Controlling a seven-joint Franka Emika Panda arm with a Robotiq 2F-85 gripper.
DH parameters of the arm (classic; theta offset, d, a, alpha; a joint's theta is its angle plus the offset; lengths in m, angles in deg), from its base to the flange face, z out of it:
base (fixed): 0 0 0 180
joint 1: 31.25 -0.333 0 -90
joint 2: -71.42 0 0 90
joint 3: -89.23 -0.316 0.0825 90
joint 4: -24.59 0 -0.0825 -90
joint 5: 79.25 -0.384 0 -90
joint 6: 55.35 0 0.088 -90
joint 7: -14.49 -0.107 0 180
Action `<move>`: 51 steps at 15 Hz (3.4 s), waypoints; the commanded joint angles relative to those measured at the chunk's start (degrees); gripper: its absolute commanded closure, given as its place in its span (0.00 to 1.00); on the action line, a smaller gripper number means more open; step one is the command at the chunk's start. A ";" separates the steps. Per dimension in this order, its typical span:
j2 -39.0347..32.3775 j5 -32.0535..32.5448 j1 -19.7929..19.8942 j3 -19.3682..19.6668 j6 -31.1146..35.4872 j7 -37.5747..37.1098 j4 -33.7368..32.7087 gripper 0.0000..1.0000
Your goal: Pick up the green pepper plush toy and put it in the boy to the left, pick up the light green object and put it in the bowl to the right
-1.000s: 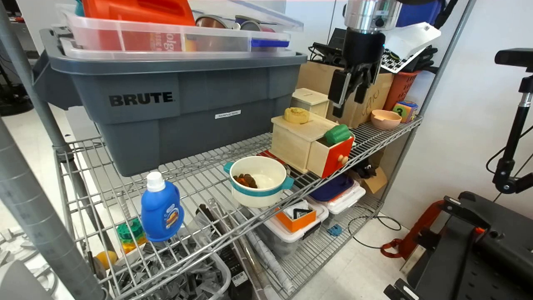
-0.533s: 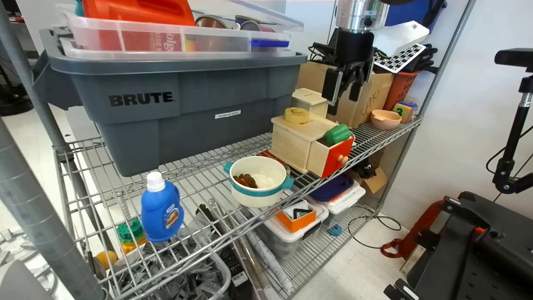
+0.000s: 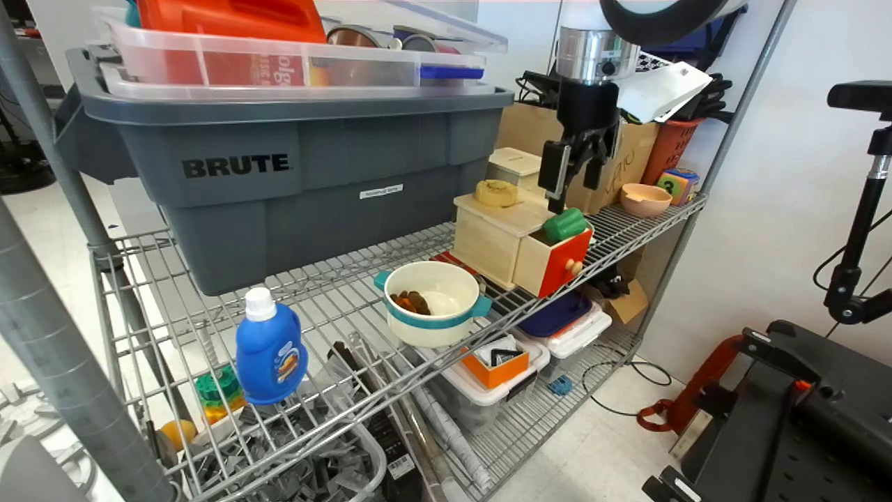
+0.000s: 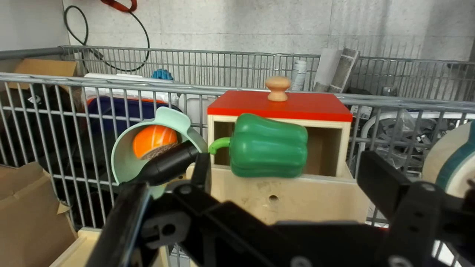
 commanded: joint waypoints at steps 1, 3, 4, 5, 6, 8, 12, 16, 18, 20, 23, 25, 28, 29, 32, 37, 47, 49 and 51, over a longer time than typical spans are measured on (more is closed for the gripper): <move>-0.13 -1.45 0.77 0.09 -1.03 0.80 -1.17 0.00; -0.41 -1.57 1.10 0.22 -0.93 0.91 -1.34 0.00; -0.38 -1.66 1.30 0.23 -0.94 0.96 -1.37 0.00; -0.48 -1.77 1.51 0.24 -0.95 1.01 -1.46 0.00; -0.84 -1.99 1.71 0.17 -0.97 1.15 -1.75 0.00; -1.76 -2.38 1.90 0.02 -1.26 1.30 -2.68 0.00; -3.71 -2.82 1.90 -0.16 -1.57 1.47 -4.59 0.00; -6.00 -3.10 1.54 -0.26 -2.10 1.39 -6.87 0.00; -6.96 -3.01 1.28 -0.32 -2.08 1.27 -7.56 0.00; -8.47 -2.86 0.80 -0.48 -2.45 0.99 -8.68 0.00; -10.72 -2.95 0.24 -0.81 -3.67 1.07 -10.74 0.00; -11.87 -2.93 -0.13 -0.97 -4.59 1.04 -11.99 0.00; -12.59 -2.89 -0.41 -0.97 -5.31 1.06 -13.07 0.00; -12.59 -2.84 -0.44 -0.93 -5.72 1.07 -13.34 0.00; -12.30 -2.80 -0.41 -0.90 -5.76 1.04 -13.27 0.00; -11.67 -2.69 -0.42 -0.80 -5.26 0.90 -12.39 0.00; -10.56 -2.50 -0.69 -0.70 -4.97 0.71 -11.65 0.57; -10.57 -2.47 -0.75 -0.70 -5.03 0.67 -11.68 0.57; -10.36 -2.34 -0.95 -0.72 -5.12 0.62 -11.52 0.45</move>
